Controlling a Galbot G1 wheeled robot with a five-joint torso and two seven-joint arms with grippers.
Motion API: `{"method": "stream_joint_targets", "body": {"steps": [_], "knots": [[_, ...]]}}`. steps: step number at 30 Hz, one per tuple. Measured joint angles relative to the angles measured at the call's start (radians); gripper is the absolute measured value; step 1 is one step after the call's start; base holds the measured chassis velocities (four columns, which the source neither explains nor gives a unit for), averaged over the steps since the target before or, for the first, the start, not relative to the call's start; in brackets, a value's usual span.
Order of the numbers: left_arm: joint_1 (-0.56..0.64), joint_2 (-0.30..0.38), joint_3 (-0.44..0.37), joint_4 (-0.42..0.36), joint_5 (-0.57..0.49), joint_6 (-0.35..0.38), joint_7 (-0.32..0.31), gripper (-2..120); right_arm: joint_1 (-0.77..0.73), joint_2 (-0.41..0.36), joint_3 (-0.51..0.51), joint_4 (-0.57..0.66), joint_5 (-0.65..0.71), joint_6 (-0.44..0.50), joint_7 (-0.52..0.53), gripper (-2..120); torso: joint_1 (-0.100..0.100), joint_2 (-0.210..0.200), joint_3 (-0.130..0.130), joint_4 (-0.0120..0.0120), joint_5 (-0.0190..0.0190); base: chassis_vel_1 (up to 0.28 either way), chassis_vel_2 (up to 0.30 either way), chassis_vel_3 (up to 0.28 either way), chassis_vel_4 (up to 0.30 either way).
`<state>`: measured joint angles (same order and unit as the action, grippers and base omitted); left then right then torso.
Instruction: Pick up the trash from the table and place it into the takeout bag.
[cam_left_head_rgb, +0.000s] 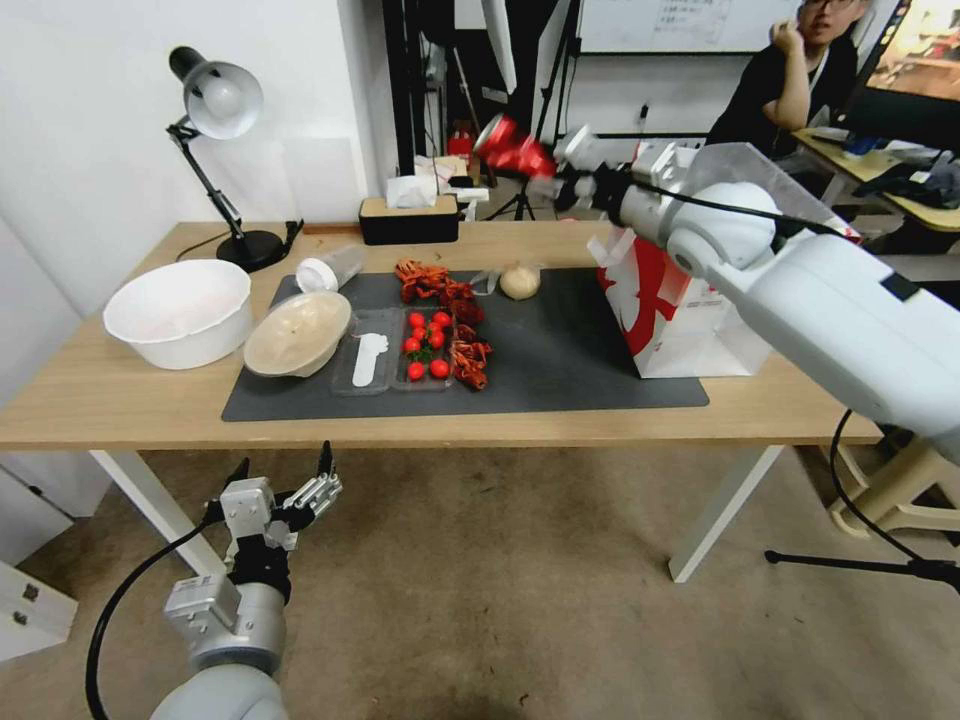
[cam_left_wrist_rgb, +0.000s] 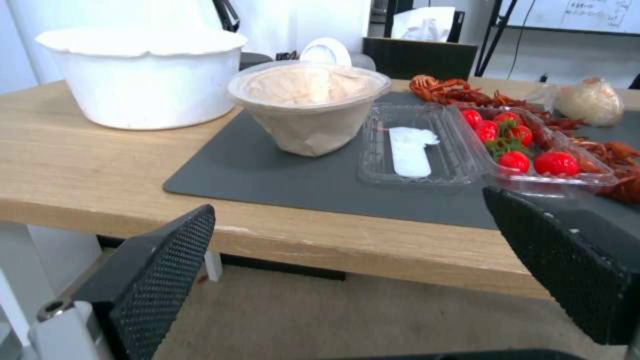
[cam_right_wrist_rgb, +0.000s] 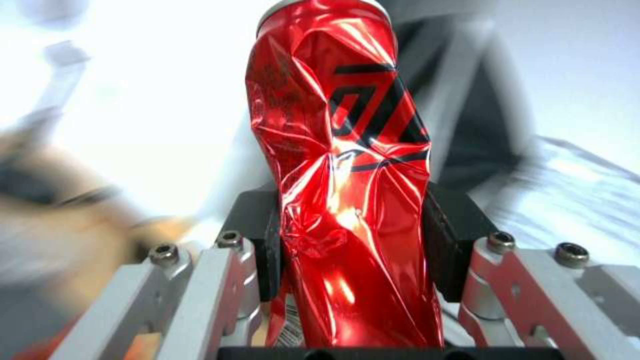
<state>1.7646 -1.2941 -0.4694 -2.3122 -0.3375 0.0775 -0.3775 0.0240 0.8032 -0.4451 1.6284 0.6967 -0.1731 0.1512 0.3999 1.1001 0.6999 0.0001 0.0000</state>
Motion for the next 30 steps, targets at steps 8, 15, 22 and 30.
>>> {"method": "stream_joint_targets", "body": {"steps": [8, 15, 22, 30], "knots": [[0.003, 0.003, 0.004, -0.008, 0.002, -0.001, -0.001, 100, -0.073, -0.079, 0.129, 0.235, 0.204, -0.24, 0.582, 39, 0.0, 0.0, 0.0, -0.0002, -0.0002, 0.0, 0.0, 0.0, 0.0], [0.002, 0.005, 0.018, -0.008, 0.012, -0.001, 0.0, 100, -0.184, -0.154, 0.226, 0.249, 0.259, -0.262, 0.611, 39, 0.0, 0.0, 0.0, -0.0002, 0.0005, 0.0, 0.0, 0.0, 0.0], [0.006, 0.009, 0.02, -0.014, 0.015, 0.0, 0.001, 100, -0.283, -0.177, 0.297, 0.233, 0.239, -0.221, 0.558, 39, 0.0, 0.0, 0.0, -0.0001, 0.0003, 0.0, 0.0, 0.0, 0.0], [0.009, 0.01, 0.019, -0.021, 0.016, 0.001, 0.001, 100, -0.306, -0.191, 0.322, 0.225, 0.238, -0.211, 0.544, 39, 0.0, 0.0, 0.0, -0.0001, 0.0, 0.0, 0.0, 0.0, 0.0]]}}
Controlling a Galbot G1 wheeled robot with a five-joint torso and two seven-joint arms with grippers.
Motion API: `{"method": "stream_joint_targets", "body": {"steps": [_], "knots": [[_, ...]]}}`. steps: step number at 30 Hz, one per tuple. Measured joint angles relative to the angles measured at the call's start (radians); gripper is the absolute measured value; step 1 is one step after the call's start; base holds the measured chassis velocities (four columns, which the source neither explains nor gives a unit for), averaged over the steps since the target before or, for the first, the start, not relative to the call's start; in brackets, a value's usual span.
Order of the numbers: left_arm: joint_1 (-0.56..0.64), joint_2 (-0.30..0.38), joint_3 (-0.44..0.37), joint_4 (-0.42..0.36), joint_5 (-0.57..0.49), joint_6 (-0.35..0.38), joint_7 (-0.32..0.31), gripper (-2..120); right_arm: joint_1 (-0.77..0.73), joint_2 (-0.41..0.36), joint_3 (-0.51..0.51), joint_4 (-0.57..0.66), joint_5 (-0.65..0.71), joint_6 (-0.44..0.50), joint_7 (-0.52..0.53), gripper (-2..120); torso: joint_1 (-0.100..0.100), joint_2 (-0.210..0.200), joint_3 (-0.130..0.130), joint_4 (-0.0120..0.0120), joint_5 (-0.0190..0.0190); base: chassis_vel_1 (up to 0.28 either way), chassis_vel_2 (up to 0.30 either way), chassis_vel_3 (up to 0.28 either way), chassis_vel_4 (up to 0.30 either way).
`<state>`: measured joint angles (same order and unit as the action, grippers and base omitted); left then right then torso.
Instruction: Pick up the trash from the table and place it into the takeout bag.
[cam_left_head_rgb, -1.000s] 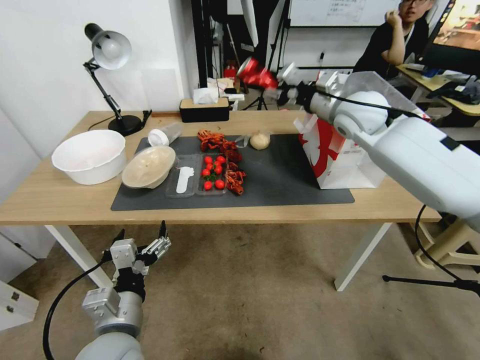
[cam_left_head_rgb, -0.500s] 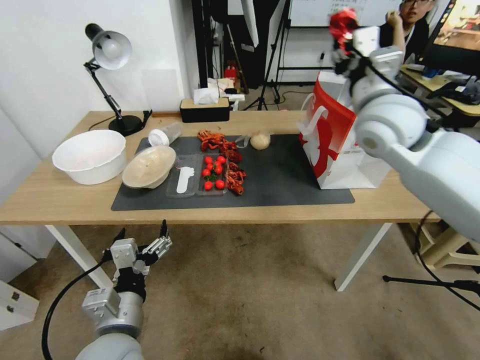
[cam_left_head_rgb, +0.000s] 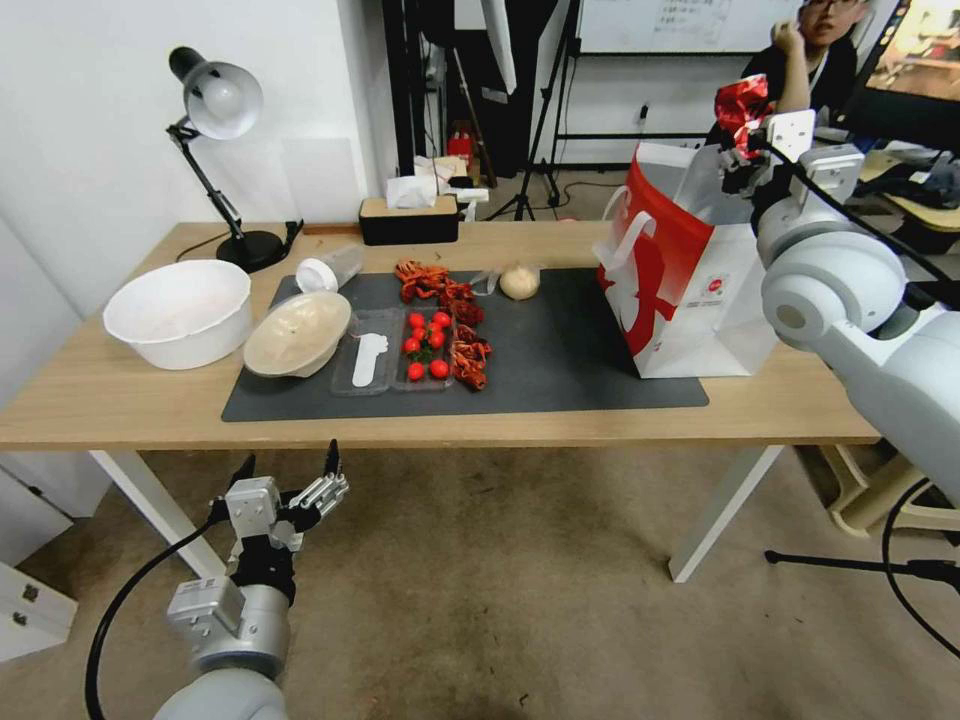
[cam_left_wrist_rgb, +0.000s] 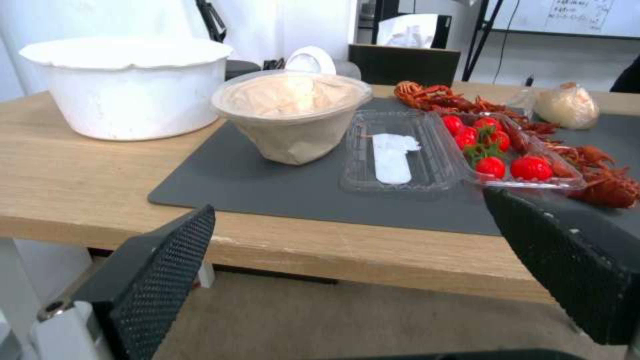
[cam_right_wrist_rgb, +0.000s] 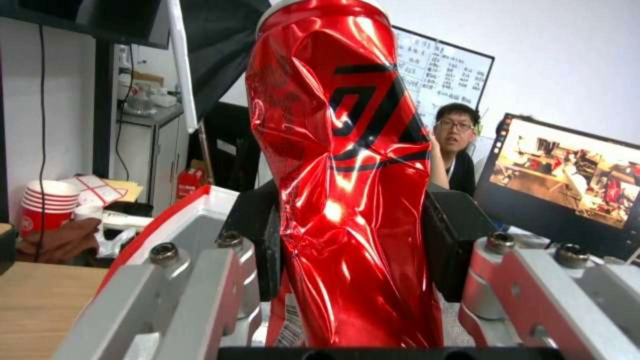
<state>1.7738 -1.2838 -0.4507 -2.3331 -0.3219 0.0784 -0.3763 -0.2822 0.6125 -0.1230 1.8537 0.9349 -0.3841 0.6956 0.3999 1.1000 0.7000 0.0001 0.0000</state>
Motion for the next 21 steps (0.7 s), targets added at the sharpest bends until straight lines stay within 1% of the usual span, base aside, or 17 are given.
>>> {"method": "stream_joint_targets", "body": {"steps": [1, 2, 3, 4, 7, 8, 10, 12, 13, 15, 16, 17, 18, 21], "knots": [[0.0, 0.0, 0.0, 0.0, 0.0, 0.0, 0.0, 100, 0.0, 0.0, 0.0, 0.0, 0.0, 0.0, 0.0, 39, 0.0, 0.0, 0.0, 0.0, 0.0, 0.0, 0.0, 0.0, 0.0], [0.0, -0.001, 0.0, 0.0, 0.0, 0.0, 0.0, 100, -0.005, -0.003, 0.006, 0.0, 0.004, 0.004, -0.009, 43, 0.0, 0.0, 0.0, 0.0, -0.0001, 0.0, 0.0, 0.0, 0.0], [0.0, -0.001, 0.0, -0.001, 0.0, 0.0, 0.0, 100, -0.01, -0.005, 0.011, 0.001, 0.005, 0.012, -0.02, 50, 0.0, 0.0, 0.0, 0.0, -0.0001, 0.0, 0.0, 0.0, 0.0], [0.0, -0.001, 0.0, -0.001, 0.0, 0.0, 0.0, 100, -0.01, -0.005, 0.011, 0.001, 0.005, 0.012, -0.02, 50, 0.0, 0.0, 0.0, 0.0, -0.0001, 0.0, 0.0, 0.0, 0.0], [0.002, -0.001, 0.0, -0.004, 0.001, 0.0, 0.0, 100, -0.021, -0.007, 0.017, 0.005, 0.006, 0.017, -0.032, 61, 0.0, 0.0, 0.0, -0.0001, 0.0, 0.0, 0.0, 0.0, 0.0], [0.002, -0.001, 0.0, -0.004, 0.001, 0.0, 0.0, 100, -0.021, -0.007, 0.017, 0.005, 0.006, 0.017, -0.032, 61, 0.0, 0.0, 0.0, -0.0001, 0.0, 0.0, 0.0, 0.0, 0.0], [0.003, -0.001, -0.001, -0.008, 0.001, 0.0, 0.001, 100, -0.024, -0.008, 0.02, 0.006, 0.006, 0.018, -0.036, 73, 0.0, 0.0, 0.0, 0.0, -0.0001, 0.0, 0.0, 0.0, 0.0], [0.005, -0.001, -0.003, -0.009, 0.0, 0.0, 0.001, 100, -0.027, -0.008, 0.02, 0.006, 0.005, 0.019, -0.038, 82, 0.0, 0.0, 0.0, 0.0, -0.0001, 0.0, 0.0, 0.0, 0.0], [0.005, -0.001, -0.003, -0.009, 0.0, 0.0, 0.001, 100, -0.027, -0.008, 0.02, 0.006, 0.005, 0.019, -0.038, 82, 0.0, 0.0, 0.0, 0.0, -0.0001, 0.0, 0.0, 0.0, 0.0], [0.006, -0.001, -0.004, -0.012, 0.0, 0.0, 0.0, 100, -0.032, -0.008, 0.025, 0.007, 0.003, 0.022, -0.047, 92, 0.0, 0.0, 0.0, -0.0001, 0.0, 0.0, 0.0, 0.0, 0.0], [0.006, -0.001, -0.004, -0.012, 0.0, 0.0, 0.0, 100, -0.032, -0.008, 0.025, 0.007, 0.003, 0.022, -0.047, 92, 0.0, 0.0, 0.0, -0.0001, 0.0, 0.0, 0.0, 0.0, 0.0], [0.007, -0.001, -0.004, -0.013, 0.0, 0.0, 0.001, 100, -0.038, -0.008, 0.028, 0.014, 0.003, 0.025, -0.054, 97, 0.0, 0.0, 0.0, -0.0001, 0.0, 0.0, 0.0, 0.0, 0.0], [0.007, -0.001, -0.005, -0.013, 0.0, 0.0, 0.001, 100, -0.04, -0.008, 0.029, 0.018, 0.003, 0.027, -0.056, 99, 0.0, 0.0, 0.0, -0.0001, 0.0, 0.0, 0.0, 0.0, 0.0], [0.007, 0.0, -0.006, -0.016, 0.0, 0.001, 0.001, 100, -0.047, -0.008, 0.033, 0.042, 0.01, 0.036, -0.062, 100, 0.0, 0.0, 0.0, -0.0001, -0.0001, 0.0, 0.0, 0.0, 0.0]]}}
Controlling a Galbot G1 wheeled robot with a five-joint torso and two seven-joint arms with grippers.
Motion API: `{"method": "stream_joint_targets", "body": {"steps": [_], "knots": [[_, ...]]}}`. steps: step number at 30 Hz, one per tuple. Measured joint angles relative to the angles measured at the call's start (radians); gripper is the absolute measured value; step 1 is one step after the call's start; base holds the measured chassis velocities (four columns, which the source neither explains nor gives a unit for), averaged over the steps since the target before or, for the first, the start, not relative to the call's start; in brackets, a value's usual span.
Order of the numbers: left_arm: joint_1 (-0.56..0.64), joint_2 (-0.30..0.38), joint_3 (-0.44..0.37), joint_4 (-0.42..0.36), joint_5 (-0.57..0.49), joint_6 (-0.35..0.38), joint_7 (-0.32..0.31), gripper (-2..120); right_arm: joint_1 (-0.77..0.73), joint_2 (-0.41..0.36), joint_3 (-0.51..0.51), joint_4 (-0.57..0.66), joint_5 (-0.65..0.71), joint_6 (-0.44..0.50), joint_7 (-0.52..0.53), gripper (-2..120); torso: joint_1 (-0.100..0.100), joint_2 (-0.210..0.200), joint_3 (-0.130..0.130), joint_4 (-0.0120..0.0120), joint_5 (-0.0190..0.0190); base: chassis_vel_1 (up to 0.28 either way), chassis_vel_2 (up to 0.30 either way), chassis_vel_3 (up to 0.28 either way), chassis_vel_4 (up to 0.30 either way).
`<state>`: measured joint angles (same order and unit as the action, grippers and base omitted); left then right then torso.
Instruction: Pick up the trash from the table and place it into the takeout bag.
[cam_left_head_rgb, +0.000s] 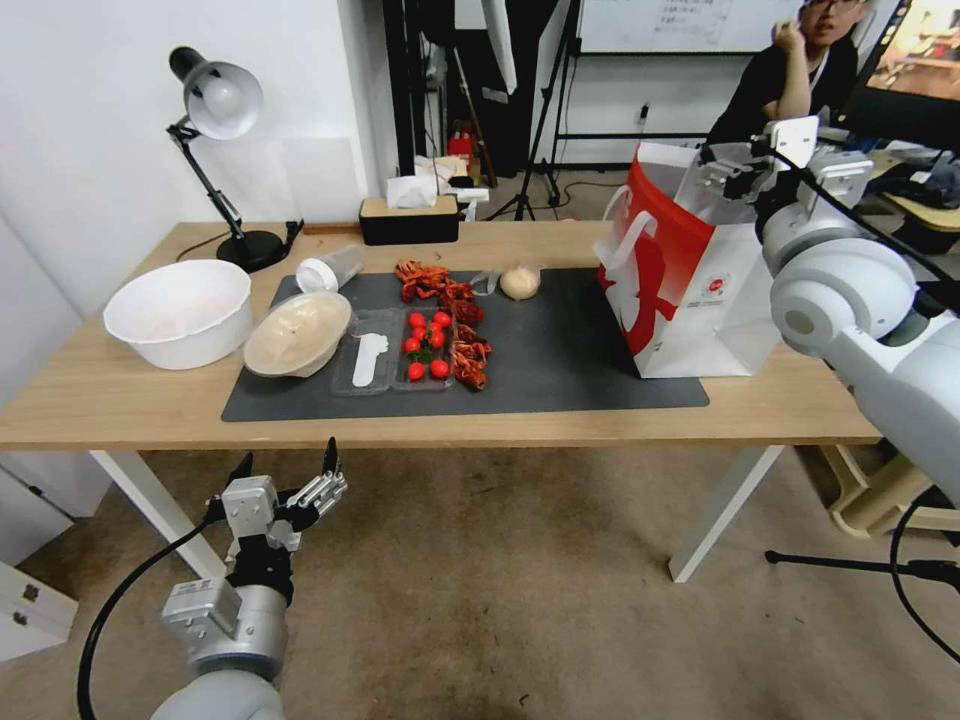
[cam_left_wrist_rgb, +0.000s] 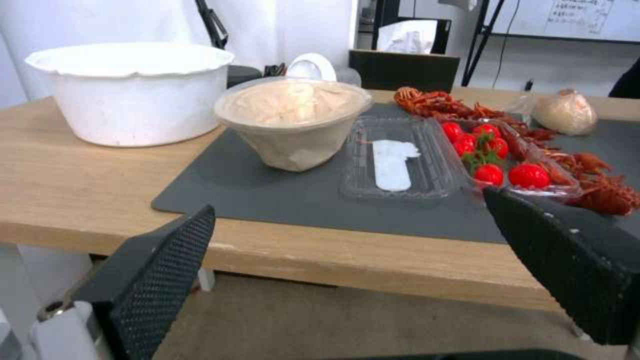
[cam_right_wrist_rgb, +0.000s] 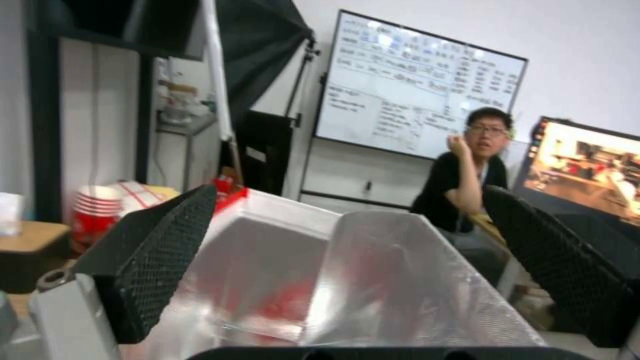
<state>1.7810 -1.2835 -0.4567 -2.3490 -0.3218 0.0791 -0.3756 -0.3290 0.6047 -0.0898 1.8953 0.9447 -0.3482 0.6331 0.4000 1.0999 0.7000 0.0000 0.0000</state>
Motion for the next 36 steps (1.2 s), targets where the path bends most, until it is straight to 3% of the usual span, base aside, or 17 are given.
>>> {"method": "stream_joint_targets", "body": {"steps": [9, 20, 23, 27, 28, 31, 36], "knots": [[-0.001, -0.002, -0.002, -0.001, 0.0, 0.001, 0.001, 100, -0.065, -0.009, 0.037, 0.12, 0.101, 0.133, -0.081, 100, 0.0, 0.0, 0.0, 0.0002, -0.0001, 0.0, 0.0, 0.0, 0.0], [0.0, -0.014, -0.001, -0.001, 0.002, -0.004, 0.003, 100, -0.392, -0.085, 0.18, 0.372, 0.096, 0.289, -0.092, 100, 0.0, 0.0, 0.0, -0.0001, -0.0001, 0.0, 0.0, 0.0, 0.0], [0.004, -0.018, -0.002, -0.002, 0.005, -0.007, 0.003, 100, -0.435, -0.082, 0.193, 0.389, 0.076, 0.305, -0.088, 100, 0.0, 0.0, 0.0, -0.0001, -0.0001, 0.0, 0.0, 0.0, 0.0], [0.024, -0.043, -0.009, -0.009, 0.028, -0.026, 0.004, 100, -0.686, -0.015, 0.262, 0.43, -0.062, 0.406, -0.099, 100, 0.0, 0.0, 0.0, 0.0002, 0.0002, 0.0, 0.0, 0.0, 0.0], [0.024, -0.043, -0.009, -0.009, 0.028, -0.026, 0.004, 100, -0.686, -0.015, 0.262, 0.43, -0.062, 0.406, -0.099, 100, 0.0, 0.0, 0.0, 0.0002, 0.0002, 0.0, 0.0, 0.0, 0.0], [0.025, -0.049, -0.005, -0.009, 0.034, -0.026, 0.005, 100, -0.892, 0.059, 0.352, 0.441, -0.179, 0.49, -0.125, 100, 0.0, 0.0, 0.0, -0.0001, 0.0003, 0.0, 0.0, 0.0, 0.0], [0.028, -0.047, -0.005, -0.008, 0.036, -0.026, 0.005, 100, -1.078, 0.135, 0.431, 0.445, -0.277, 0.564, -0.152, 100, 0.0, 0.0, 0.0, 0.0, 0.0, 0.0, 0.0, 0.0, 0.0]]}}
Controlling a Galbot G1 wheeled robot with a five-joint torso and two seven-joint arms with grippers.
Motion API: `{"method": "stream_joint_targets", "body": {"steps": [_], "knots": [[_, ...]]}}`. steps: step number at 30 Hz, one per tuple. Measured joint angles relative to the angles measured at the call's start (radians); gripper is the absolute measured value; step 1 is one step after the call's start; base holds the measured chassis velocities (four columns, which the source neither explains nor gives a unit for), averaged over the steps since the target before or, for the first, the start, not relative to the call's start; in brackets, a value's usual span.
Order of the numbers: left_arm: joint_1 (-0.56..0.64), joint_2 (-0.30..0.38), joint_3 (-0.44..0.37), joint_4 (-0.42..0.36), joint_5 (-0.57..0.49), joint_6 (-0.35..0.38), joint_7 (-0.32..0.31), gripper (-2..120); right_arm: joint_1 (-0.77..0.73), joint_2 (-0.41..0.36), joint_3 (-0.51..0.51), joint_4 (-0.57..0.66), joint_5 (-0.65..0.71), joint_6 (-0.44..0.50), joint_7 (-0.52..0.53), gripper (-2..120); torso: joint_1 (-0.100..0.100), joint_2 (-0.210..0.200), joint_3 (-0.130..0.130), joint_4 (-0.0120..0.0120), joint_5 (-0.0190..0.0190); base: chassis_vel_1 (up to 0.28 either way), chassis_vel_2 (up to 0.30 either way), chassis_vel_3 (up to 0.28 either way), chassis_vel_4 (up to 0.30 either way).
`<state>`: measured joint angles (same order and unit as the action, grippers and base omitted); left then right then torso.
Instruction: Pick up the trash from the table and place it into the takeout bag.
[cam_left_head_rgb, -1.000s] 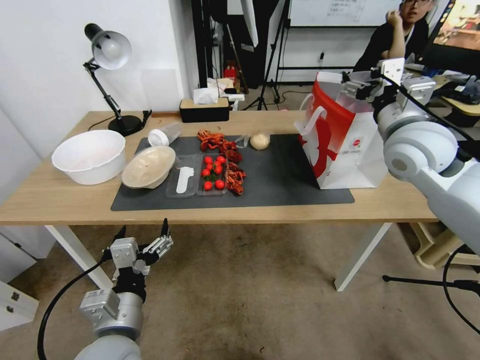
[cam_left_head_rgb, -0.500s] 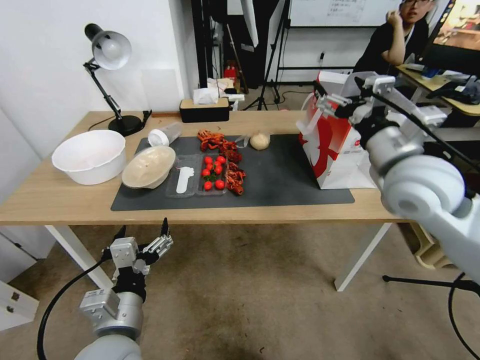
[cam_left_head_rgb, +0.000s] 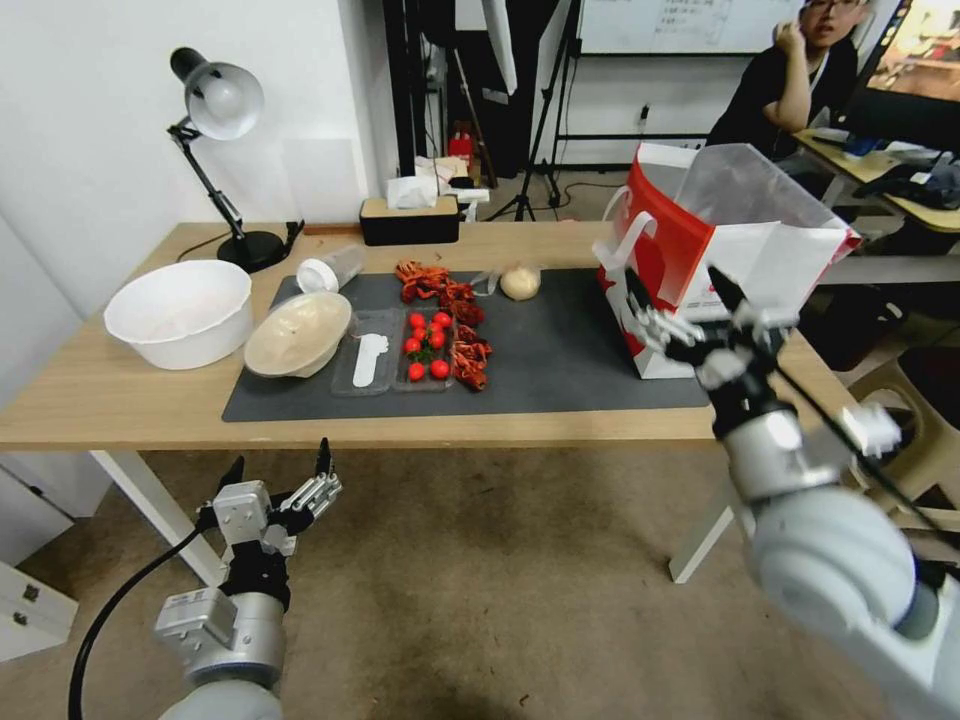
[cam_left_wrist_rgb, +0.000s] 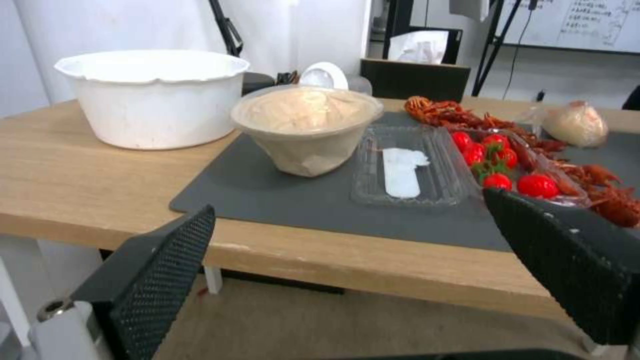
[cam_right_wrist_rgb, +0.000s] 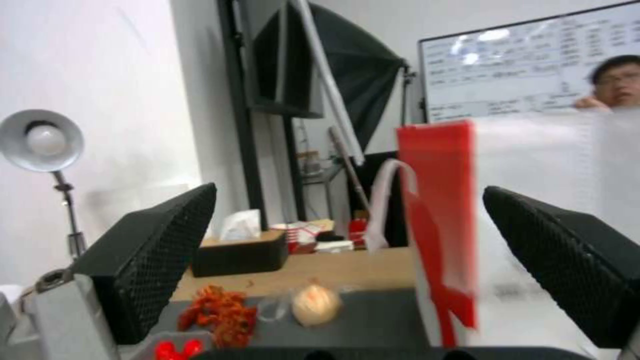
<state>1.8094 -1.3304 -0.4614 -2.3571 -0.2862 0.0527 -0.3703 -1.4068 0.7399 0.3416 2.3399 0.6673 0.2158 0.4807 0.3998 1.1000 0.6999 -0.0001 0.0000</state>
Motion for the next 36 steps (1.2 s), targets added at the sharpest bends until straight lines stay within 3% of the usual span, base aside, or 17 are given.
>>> {"method": "stream_joint_targets", "body": {"steps": [8, 12, 25, 36], "knots": [[0.001, 0.004, 0.001, 0.01, 0.0, -0.001, 0.002, 100, -0.287, 0.206, 0.048, -0.056, -0.176, 0.16, -0.084, 100, 0.0, 0.0, 0.0, -0.0002, -0.0001, 0.0, 0.0, 0.0, 0.0], [0.002, 0.007, 0.003, 0.011, 0.0, -0.001, 0.004, 100, -0.322, 0.24, 0.037, -0.086, -0.207, 0.19, -0.101, 100, 0.0, 0.0, 0.0, 0.0001, 0.0, 0.0, 0.0, 0.0, 0.0], [0.001, 0.015, 0.004, 0.013, -0.003, -0.002, 0.005, 100, -0.293, 0.232, 0.007, -0.117, -0.207, 0.18, -0.112, 100, 0.0, 0.0, 0.0, -0.0001, 0.0, 0.0, 0.0, 0.0, 0.0], [-0.018, 0.029, 0.01, 0.017, -0.014, 0.008, 0.004, 100, -0.119, 0.194, -0.065, -0.198, -0.139, 0.129, -0.198, 100, 0.0, 0.0, 0.0, 0.0001, 0.0002, 0.0, 0.0, 0.0, 0.0]]}}
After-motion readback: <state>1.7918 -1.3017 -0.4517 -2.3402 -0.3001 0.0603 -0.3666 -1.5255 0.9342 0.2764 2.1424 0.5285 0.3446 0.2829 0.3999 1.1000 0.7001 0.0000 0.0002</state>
